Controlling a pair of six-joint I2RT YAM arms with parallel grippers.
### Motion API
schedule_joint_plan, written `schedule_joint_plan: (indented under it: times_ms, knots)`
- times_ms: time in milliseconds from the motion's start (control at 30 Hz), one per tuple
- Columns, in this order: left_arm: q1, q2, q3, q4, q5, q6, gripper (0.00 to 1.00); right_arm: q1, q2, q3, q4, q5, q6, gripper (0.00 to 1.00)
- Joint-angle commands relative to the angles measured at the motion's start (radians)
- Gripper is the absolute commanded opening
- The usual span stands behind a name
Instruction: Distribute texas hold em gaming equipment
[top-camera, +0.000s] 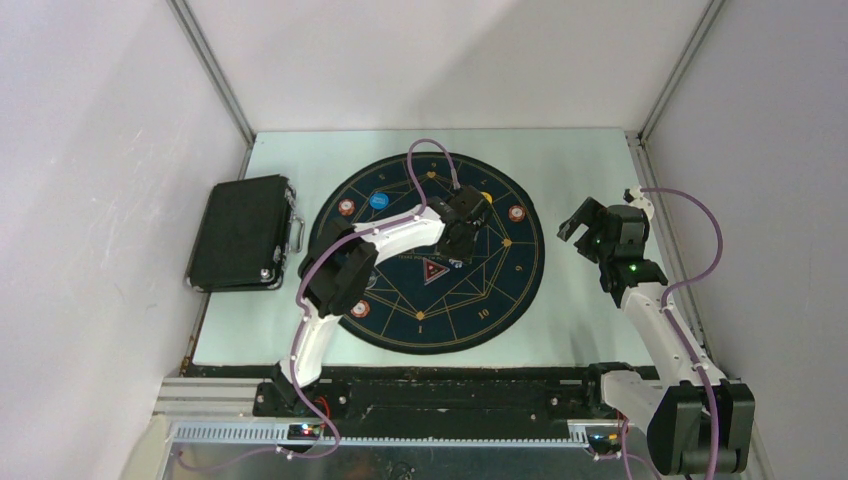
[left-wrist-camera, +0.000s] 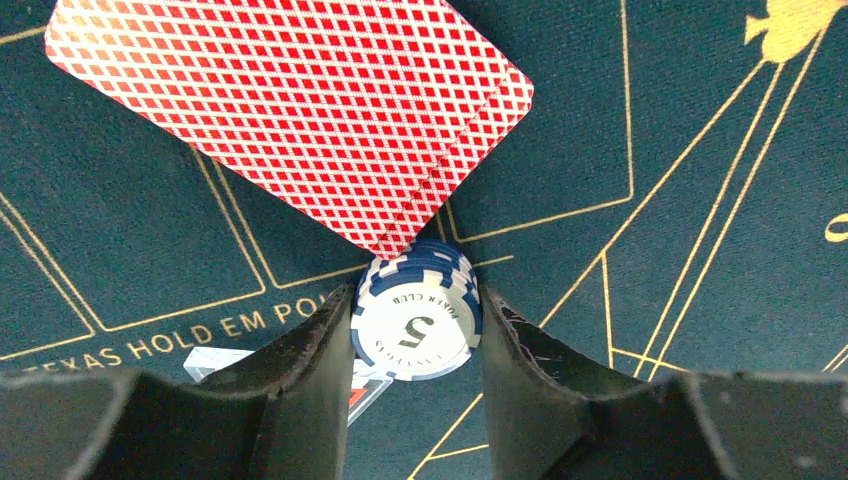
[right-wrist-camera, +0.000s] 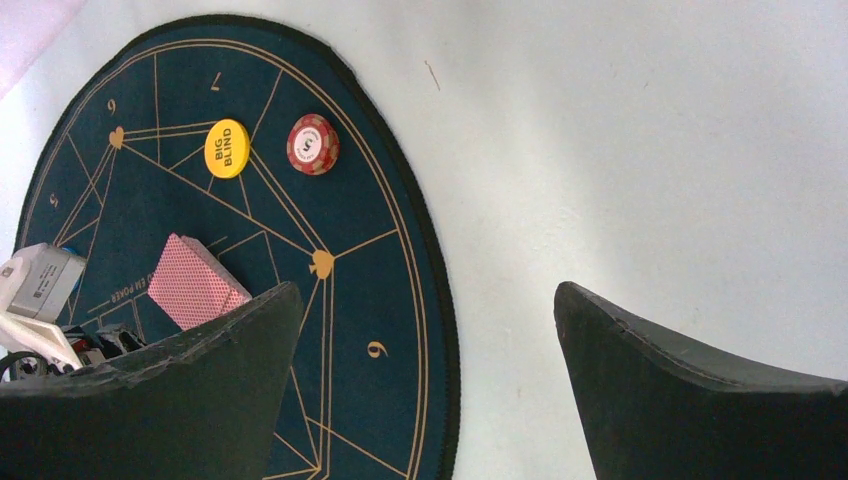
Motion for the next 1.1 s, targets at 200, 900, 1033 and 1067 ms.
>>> schedule_joint_plan:
  times_ms: [200, 900, 1033, 1067]
  knots:
    - [-0.012, -0.011, -0.007, 0.01, 0.007, -0.025, 0.01, -0.007, -0.002, 0.002, 0.026, 0.013, 0.003, 1.0]
    - [-0.012, -0.087, 0.037, -0.011, -0.052, -0.011, 0.0, -0.007, -0.003, 0.004, 0.024, 0.008, 0.004, 1.0]
    - [-0.012, -0.094, 0.048, -0.016, -0.05, -0.005, 0.0, -0.007, -0.003, 0.003, 0.023, 0.008, 0.005, 1.0]
    - [-0.012, -0.097, 0.048, -0.018, -0.052, -0.005, 0.0, -0.007, -0.004, 0.003, 0.024, 0.007, 0.005, 1.0]
